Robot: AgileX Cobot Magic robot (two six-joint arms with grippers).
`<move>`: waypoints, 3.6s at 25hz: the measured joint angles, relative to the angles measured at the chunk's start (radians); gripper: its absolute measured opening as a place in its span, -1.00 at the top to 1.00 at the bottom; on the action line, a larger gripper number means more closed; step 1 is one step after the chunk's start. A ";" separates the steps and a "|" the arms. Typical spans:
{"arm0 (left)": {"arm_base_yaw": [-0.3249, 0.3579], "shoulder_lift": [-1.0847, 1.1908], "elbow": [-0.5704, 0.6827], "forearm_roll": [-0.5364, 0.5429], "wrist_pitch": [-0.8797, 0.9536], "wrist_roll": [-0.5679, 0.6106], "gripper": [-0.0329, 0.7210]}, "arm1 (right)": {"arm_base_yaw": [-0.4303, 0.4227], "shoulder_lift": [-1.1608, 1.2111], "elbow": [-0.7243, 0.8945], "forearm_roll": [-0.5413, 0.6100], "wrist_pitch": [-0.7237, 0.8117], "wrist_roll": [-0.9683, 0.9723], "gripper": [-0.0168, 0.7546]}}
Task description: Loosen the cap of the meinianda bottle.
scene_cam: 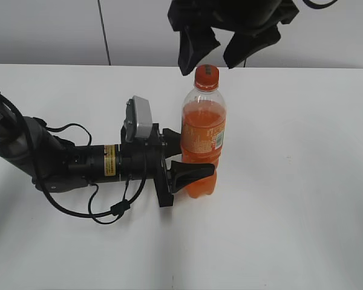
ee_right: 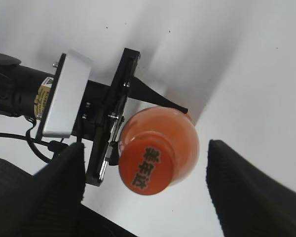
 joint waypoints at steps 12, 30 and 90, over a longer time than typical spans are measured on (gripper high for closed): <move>0.000 0.000 0.000 0.000 0.000 0.000 -0.16 | 0.000 0.031 0.000 -0.034 0.026 -0.006 -0.50; -0.002 0.000 0.000 -0.004 0.003 0.001 -0.16 | 0.002 0.034 -0.001 -0.024 0.033 -0.125 0.25; -0.004 0.000 0.000 0.000 0.001 0.002 -0.16 | 0.002 -0.062 -0.010 0.065 0.078 -0.981 -0.34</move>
